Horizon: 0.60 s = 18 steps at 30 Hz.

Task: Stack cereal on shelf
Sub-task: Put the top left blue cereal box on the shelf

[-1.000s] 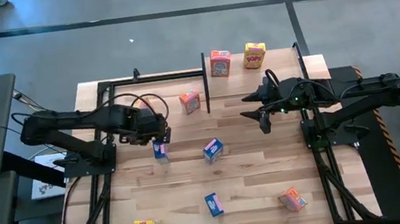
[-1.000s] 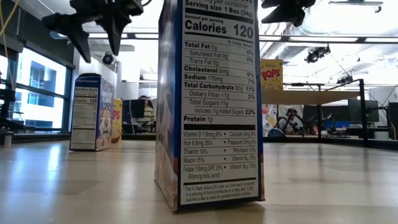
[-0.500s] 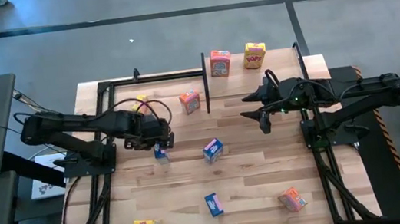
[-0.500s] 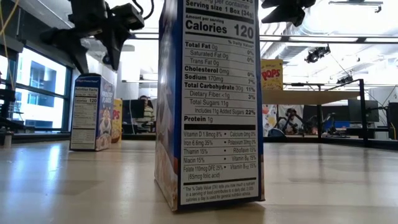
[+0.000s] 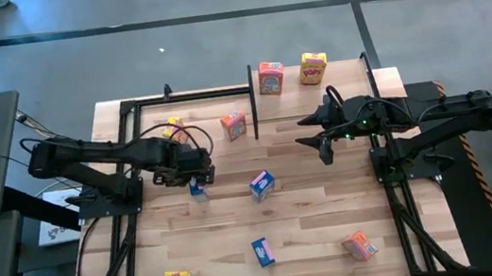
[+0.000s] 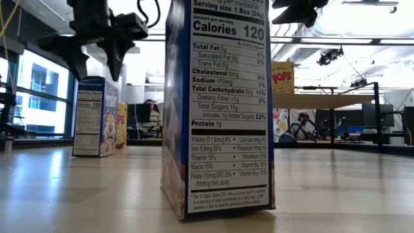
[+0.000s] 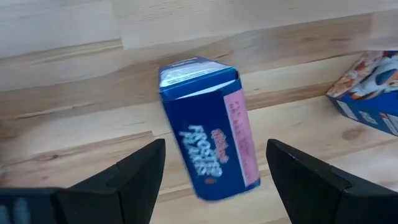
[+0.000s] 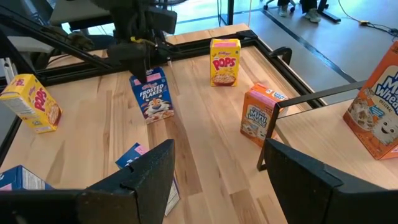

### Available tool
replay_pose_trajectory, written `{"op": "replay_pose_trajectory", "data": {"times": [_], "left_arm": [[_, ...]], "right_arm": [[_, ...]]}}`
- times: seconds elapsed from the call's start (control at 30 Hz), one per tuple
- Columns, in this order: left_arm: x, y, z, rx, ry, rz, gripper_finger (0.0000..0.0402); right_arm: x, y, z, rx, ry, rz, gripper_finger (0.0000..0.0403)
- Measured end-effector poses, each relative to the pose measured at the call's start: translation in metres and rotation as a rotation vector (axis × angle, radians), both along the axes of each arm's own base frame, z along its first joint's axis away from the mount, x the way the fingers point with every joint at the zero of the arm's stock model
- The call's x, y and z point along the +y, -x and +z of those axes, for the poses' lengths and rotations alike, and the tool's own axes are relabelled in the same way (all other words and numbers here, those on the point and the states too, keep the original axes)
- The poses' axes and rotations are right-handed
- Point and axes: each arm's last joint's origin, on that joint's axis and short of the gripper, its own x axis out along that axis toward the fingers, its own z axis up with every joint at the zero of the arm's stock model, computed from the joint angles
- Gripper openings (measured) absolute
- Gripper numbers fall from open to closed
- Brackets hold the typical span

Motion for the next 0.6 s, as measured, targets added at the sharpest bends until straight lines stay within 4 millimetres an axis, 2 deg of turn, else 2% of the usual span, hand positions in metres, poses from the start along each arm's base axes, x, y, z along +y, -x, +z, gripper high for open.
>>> {"op": "replay_pose_trajectory", "data": {"times": [0.43, 0.6], "left_arm": [[-0.002, -0.012, -0.018, 0.073, 0.024, -0.106, 0.0269], [-0.002, -0.013, -0.019, 0.077, 0.018, -0.142, 0.025]], "right_arm": [[0.0, 0.0, 0.0, 0.004, 0.0, 0.0, 0.0239], [0.0, 0.0, 0.0, 0.004, -0.001, -0.001, 0.0239]]}}
